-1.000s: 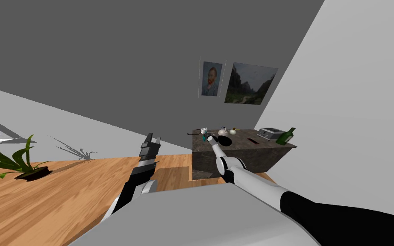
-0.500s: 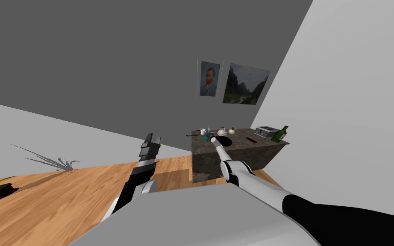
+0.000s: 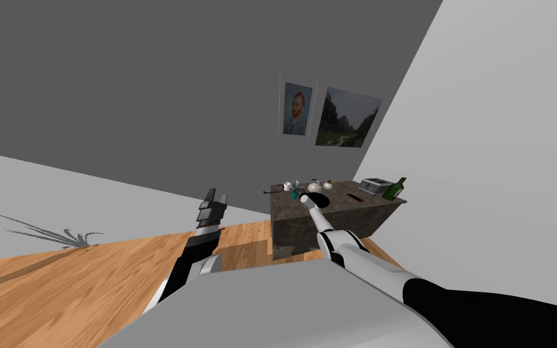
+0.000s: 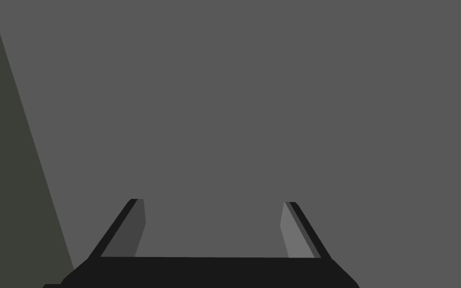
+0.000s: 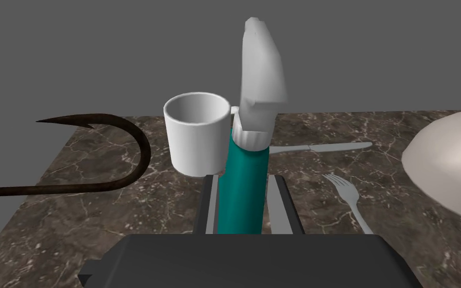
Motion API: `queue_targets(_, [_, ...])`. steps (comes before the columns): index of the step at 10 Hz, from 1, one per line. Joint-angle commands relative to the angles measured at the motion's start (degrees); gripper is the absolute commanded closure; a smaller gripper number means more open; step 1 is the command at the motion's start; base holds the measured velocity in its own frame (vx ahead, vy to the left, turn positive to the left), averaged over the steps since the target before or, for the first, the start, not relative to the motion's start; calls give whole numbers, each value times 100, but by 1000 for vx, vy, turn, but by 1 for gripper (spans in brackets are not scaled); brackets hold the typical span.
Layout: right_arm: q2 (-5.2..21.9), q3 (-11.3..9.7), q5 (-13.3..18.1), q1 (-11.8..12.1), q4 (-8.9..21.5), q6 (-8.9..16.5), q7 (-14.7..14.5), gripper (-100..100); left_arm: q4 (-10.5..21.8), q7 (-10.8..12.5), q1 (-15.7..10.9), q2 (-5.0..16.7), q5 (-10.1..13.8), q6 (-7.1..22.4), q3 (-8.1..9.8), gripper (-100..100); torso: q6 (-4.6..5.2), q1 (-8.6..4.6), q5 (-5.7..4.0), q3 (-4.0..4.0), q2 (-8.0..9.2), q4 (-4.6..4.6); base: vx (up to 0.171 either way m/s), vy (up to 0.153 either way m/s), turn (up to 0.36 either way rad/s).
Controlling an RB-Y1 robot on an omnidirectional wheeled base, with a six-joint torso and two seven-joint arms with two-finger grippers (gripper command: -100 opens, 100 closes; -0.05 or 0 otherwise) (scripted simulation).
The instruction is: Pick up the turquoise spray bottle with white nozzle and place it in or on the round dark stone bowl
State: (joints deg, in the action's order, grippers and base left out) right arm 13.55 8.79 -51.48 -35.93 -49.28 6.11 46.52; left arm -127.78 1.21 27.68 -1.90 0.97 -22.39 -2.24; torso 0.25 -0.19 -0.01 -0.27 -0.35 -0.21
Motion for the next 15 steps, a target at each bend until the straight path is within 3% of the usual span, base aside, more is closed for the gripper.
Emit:
queue_targets(1, [-80,159,158,33,-139,100,-9,100,0,0,0,0,0,0,0,0,0,0,0,0,0,0,-1,-5,16])
queue_targets(2, [181,-145,90,299,-370,200,283,100,0,0,0,0,0,0,0,0,3,-4,-1,3,6,0,72,60,-160])
queue_targets(3, [181,-145,90,369,-547,200,293,100,0,0,1,-1,0,0,0,0,18,5,2,-5,-9,-4,74,88,-150])
queue_targets(5, [442,-448,22,704,-869,299,595,100,0,0,1,-1,0,0,0,0,12,20,5,-12,-21,-5,84,93,-119])
queue_targets(8, [442,-448,22,704,-1087,299,595,100,0,0,0,0,0,0,0,0,-4,8,4,3,3,3,7,18,9])
queue_targets(9, [703,-752,-45,952,-1286,399,875,100,0,0,0,0,0,0,0,0,-1,-1,1,7,10,4,58,62,-165])
queue_targets(11, [703,-752,-45,1040,-1561,399,897,100,0,0,1,0,0,0,0,0,2,17,3,-4,-7,-2,47,62,-66])
queue_targets(12, [964,-1056,-113,1310,-1722,499,1162,100,0,0,0,0,0,0,0,0,-6,13,3,0,-2,3,66,74,-129])
queue_targets(14, [964,-1056,-113,1375,-2035,499,1200,100,0,0,1,0,0,0,0,0,-2,22,4,-4,-7,-1,41,67,-61])
queue_targets(15, [1225,-1302,-181,1678,-2265,598,1476,100,0,0,0,0,0,0,0,0,-9,17,4,3,1,5,58,71,-131])
